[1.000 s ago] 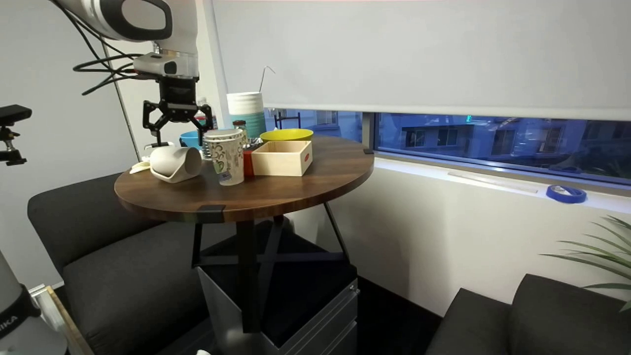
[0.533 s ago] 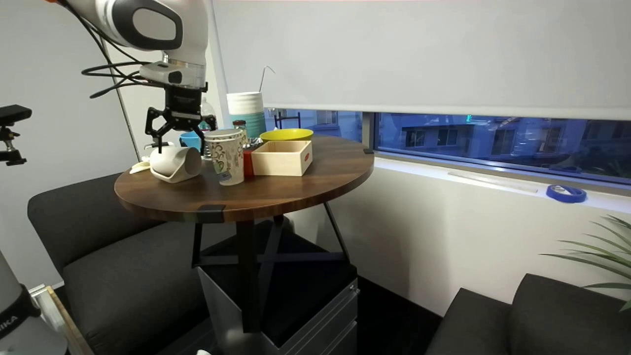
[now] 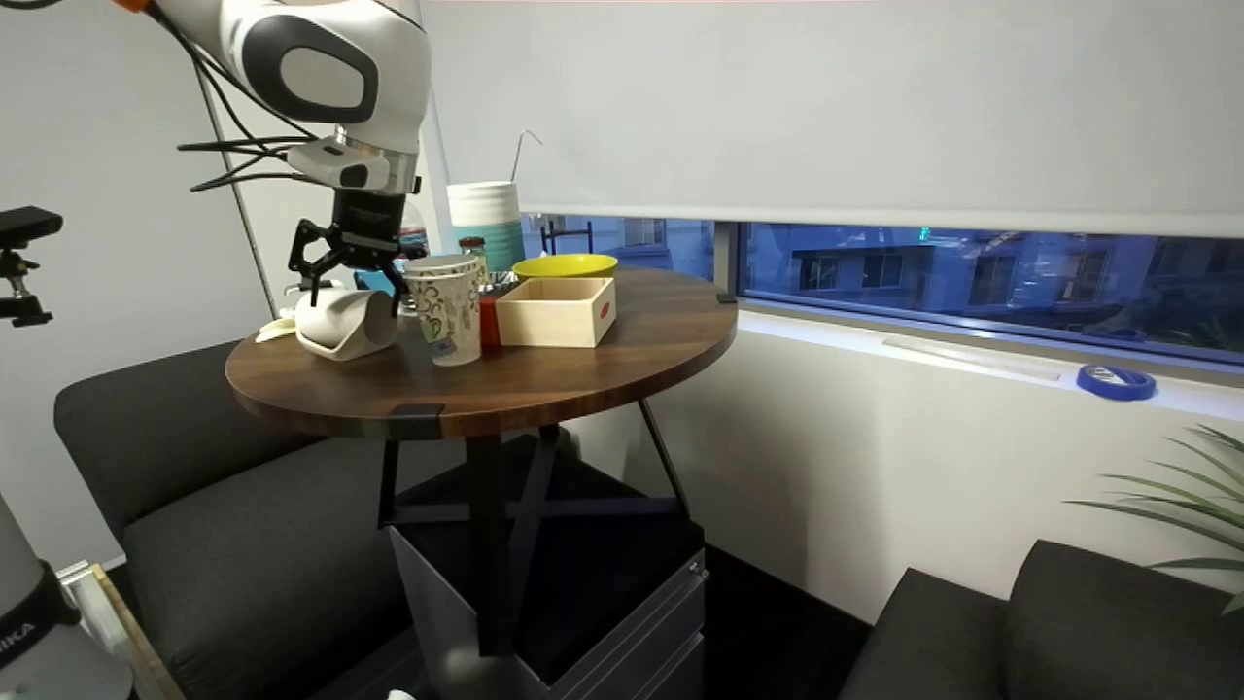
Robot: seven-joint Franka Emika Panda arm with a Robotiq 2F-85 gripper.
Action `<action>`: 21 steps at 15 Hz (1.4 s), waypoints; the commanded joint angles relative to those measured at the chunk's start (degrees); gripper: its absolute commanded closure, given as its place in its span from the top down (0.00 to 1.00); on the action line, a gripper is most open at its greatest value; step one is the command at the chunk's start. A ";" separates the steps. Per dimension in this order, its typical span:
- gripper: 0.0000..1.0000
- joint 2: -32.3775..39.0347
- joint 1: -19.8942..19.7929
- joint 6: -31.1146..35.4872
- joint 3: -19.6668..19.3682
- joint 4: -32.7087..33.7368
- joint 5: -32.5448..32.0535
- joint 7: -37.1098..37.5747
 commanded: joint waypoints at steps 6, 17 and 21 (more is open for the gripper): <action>0.52 2.38 -0.57 -0.34 -1.83 0.22 5.46 -1.81; 0.04 2.14 -1.46 -0.19 -2.19 0.01 4.33 -1.10; 0.56 2.21 -1.24 1.70 -2.06 -0.12 4.41 -2.48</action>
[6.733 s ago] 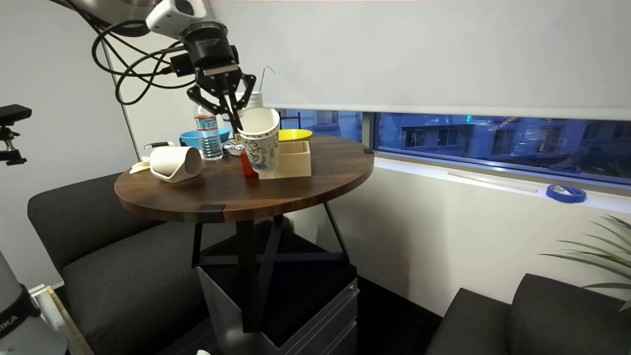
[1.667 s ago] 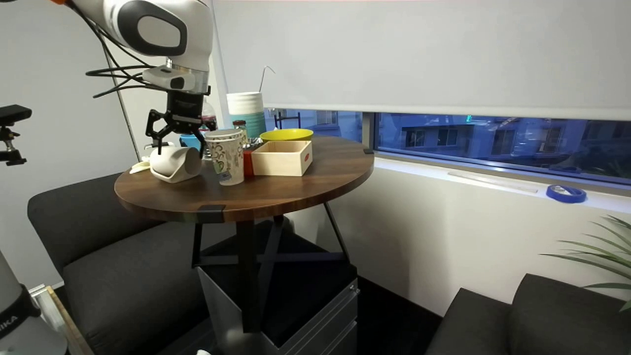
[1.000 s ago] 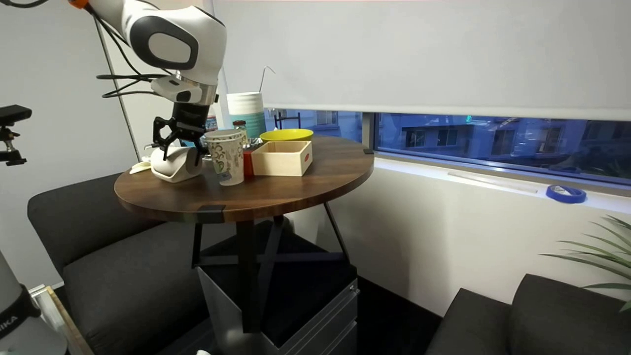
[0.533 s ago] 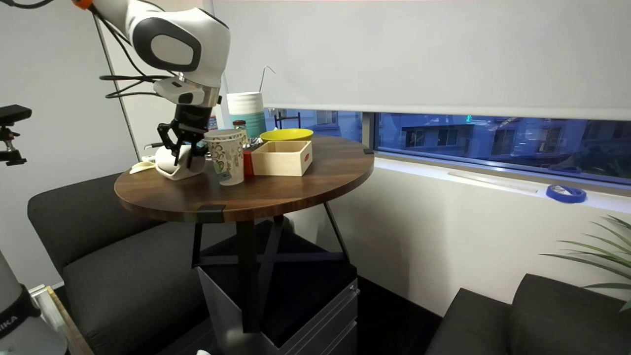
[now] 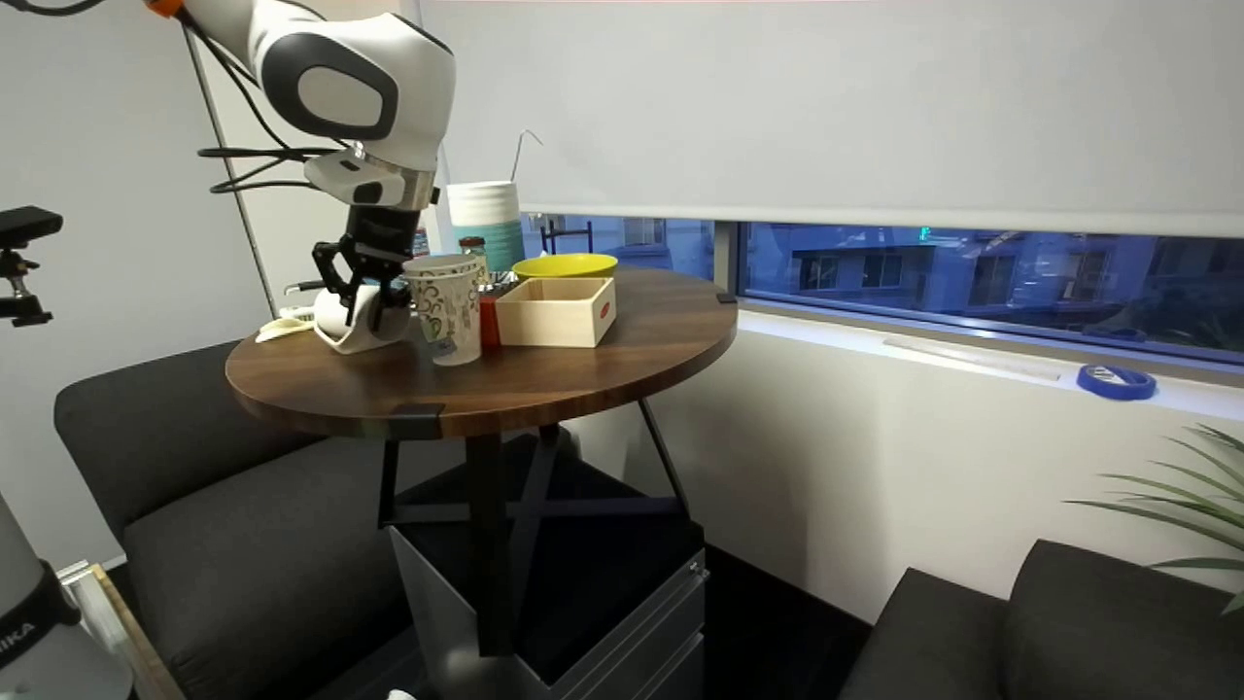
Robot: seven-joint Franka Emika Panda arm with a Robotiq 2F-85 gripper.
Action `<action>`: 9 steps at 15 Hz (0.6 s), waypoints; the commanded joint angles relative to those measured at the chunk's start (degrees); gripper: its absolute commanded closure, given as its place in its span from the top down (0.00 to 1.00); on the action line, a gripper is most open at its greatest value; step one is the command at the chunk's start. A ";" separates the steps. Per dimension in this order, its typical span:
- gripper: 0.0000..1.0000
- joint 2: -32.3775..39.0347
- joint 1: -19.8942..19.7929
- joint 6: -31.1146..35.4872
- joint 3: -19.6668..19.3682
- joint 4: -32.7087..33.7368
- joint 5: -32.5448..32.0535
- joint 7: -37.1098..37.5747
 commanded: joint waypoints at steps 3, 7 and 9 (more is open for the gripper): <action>0.77 0.12 -0.10 3.43 -0.07 -0.34 2.14 -4.49; 1.00 0.73 0.17 5.24 -0.72 -0.57 5.85 -8.61; 1.00 1.15 0.13 4.88 -1.06 -0.58 8.00 -10.43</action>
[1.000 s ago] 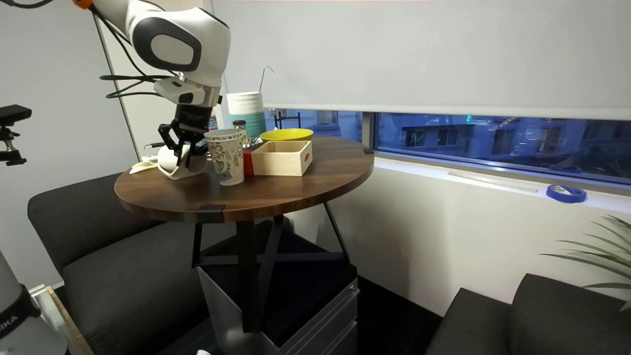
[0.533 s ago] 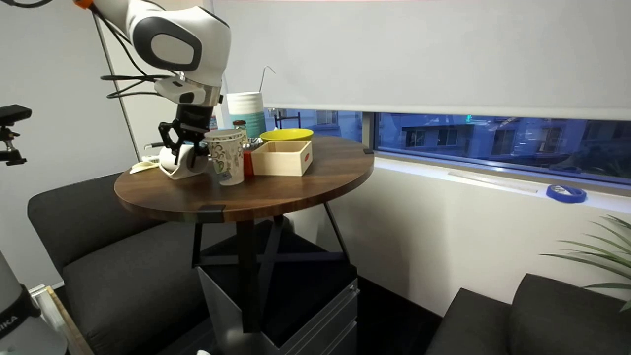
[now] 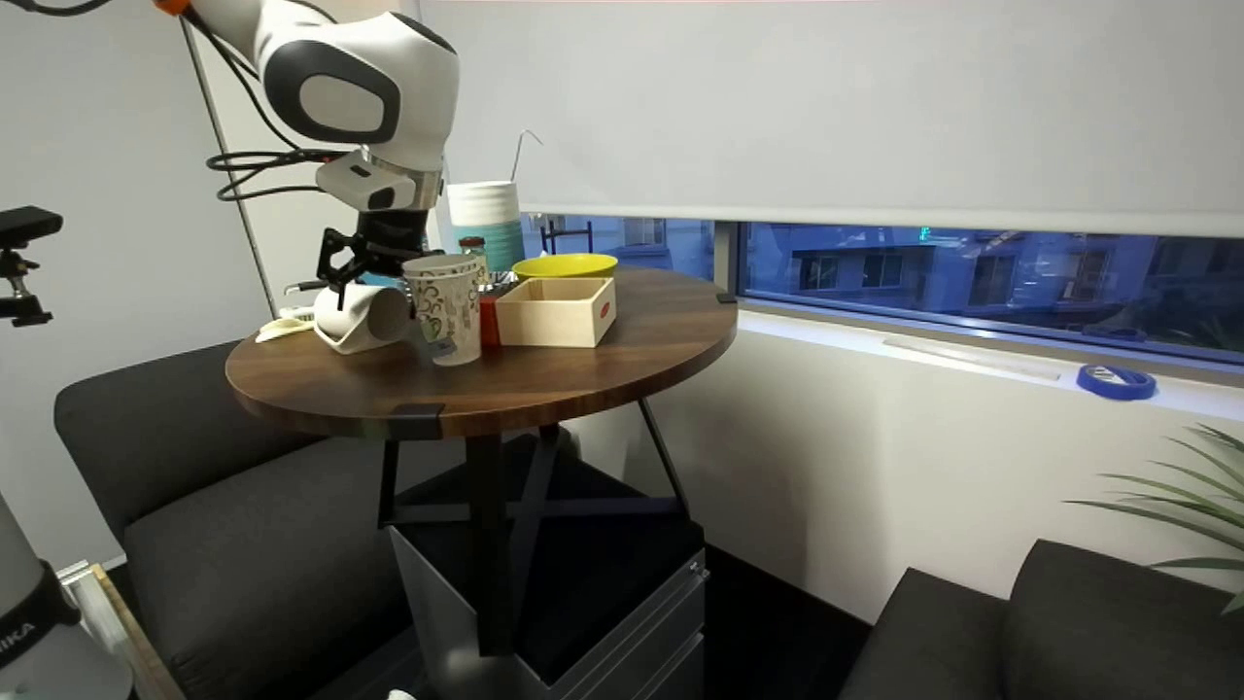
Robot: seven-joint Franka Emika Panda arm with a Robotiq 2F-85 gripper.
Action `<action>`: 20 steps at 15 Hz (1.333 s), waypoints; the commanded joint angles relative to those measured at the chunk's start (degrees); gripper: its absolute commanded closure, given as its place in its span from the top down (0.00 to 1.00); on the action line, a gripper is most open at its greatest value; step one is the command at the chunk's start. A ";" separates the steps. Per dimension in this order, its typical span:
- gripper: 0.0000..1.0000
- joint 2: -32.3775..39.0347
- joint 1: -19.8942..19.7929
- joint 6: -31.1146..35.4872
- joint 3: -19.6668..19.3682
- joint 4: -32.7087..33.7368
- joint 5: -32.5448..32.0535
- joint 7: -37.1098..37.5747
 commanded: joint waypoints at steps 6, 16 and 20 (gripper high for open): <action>0.50 2.57 -0.36 -1.43 -1.47 -0.35 7.53 -5.44; 0.06 3.03 -1.04 -2.22 -2.45 -0.09 7.41 -5.13; 0.05 1.16 -1.17 -1.13 -1.86 -0.20 6.11 -4.47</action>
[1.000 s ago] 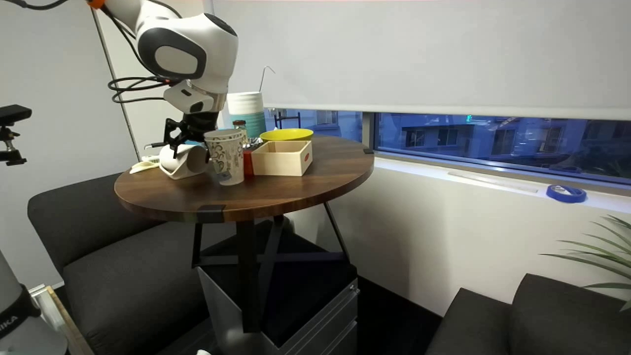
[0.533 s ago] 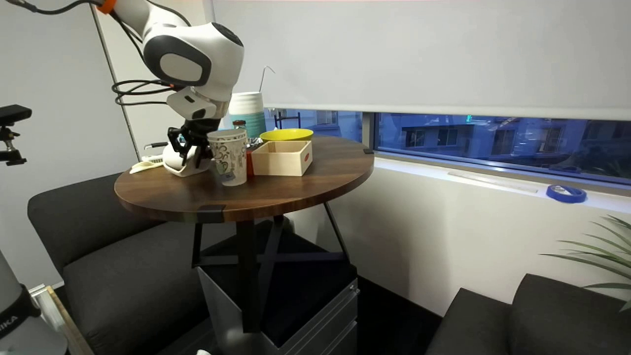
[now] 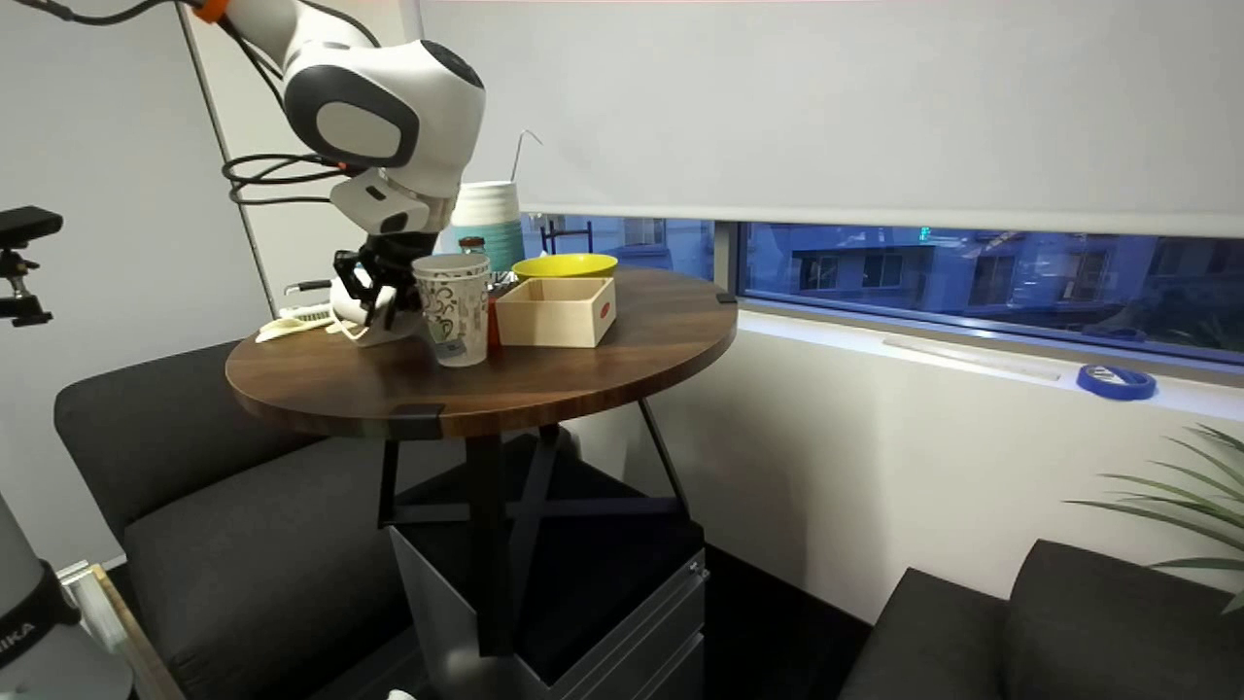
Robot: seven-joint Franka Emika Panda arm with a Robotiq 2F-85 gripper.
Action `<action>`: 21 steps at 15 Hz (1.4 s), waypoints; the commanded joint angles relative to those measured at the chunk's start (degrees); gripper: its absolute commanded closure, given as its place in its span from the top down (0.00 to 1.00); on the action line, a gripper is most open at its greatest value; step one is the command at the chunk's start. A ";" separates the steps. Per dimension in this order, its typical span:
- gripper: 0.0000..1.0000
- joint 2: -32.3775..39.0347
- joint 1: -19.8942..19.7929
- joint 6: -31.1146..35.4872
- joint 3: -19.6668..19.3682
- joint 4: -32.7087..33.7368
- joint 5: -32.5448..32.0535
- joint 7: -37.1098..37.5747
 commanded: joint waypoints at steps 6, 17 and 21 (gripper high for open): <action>0.03 -5.28 -0.33 1.60 2.72 -0.21 -2.74 0.62; 0.03 -10.68 -0.68 1.95 6.89 -0.26 -13.72 5.46; 0.03 -12.92 -0.77 2.11 8.90 -0.16 -18.33 7.53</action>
